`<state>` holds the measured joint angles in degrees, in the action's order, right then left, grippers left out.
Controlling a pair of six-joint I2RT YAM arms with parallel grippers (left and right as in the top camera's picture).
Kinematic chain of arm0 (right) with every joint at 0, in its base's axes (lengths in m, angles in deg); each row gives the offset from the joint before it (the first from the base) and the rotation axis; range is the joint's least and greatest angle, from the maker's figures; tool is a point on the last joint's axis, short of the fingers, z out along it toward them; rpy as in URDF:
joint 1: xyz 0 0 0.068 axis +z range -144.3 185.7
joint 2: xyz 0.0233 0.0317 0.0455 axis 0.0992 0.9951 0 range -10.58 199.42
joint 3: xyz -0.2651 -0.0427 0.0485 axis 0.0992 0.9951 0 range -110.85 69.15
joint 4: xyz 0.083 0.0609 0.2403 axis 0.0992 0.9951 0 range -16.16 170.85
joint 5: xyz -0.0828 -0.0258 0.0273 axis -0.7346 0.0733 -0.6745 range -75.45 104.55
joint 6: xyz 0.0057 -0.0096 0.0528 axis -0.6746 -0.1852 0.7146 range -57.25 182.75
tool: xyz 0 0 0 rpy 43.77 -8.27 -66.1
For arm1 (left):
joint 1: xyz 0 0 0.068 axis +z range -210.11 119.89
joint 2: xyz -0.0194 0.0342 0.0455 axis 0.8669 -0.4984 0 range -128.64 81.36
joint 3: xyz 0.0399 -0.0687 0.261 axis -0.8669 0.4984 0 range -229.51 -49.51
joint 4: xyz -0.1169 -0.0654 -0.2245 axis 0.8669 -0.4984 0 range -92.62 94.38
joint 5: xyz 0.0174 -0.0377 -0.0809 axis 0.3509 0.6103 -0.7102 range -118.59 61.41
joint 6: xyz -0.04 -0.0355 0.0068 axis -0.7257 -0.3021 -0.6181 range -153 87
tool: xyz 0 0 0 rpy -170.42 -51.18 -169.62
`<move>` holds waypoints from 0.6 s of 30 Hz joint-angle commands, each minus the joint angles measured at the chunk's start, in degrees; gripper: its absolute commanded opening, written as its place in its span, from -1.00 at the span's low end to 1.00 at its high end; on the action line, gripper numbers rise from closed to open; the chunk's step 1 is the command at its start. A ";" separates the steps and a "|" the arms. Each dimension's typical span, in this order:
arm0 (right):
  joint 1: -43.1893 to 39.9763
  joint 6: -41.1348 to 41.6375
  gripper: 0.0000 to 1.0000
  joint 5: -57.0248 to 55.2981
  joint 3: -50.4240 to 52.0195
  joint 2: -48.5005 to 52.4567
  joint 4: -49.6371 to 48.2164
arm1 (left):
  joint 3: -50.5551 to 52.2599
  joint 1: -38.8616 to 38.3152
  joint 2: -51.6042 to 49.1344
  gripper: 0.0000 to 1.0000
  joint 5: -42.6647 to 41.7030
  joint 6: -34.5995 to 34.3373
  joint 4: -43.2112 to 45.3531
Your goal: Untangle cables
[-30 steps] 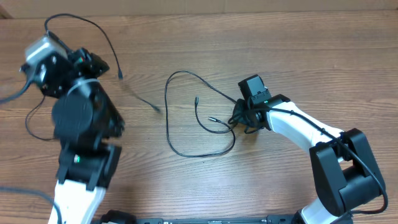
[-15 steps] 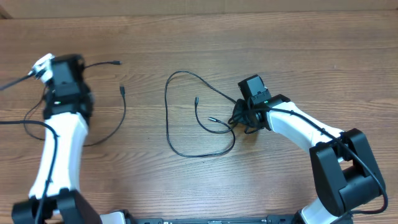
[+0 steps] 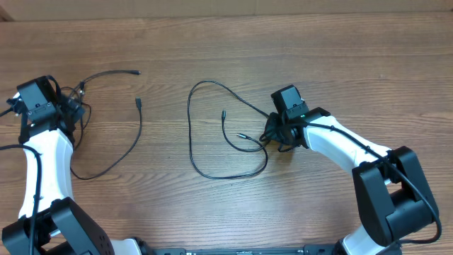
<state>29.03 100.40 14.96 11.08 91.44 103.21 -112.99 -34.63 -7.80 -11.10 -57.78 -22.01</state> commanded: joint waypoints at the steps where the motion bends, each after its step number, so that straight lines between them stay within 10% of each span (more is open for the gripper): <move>1: -0.11 -0.15 -0.73 -0.76 -1.16 -0.96 -0.35 | -4.70 -1.60 1.03 1.00 -4.50 -0.55 -1.57; 18: -0.11 -0.13 -0.71 -0.74 -1.16 -0.96 -0.44 | -10.49 -15.04 0.81 0.86 -14.40 2.62 -15.47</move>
<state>29.03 100.42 15.00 11.08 91.44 103.14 -122.65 -47.83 -7.78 -22.68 -57.06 -36.42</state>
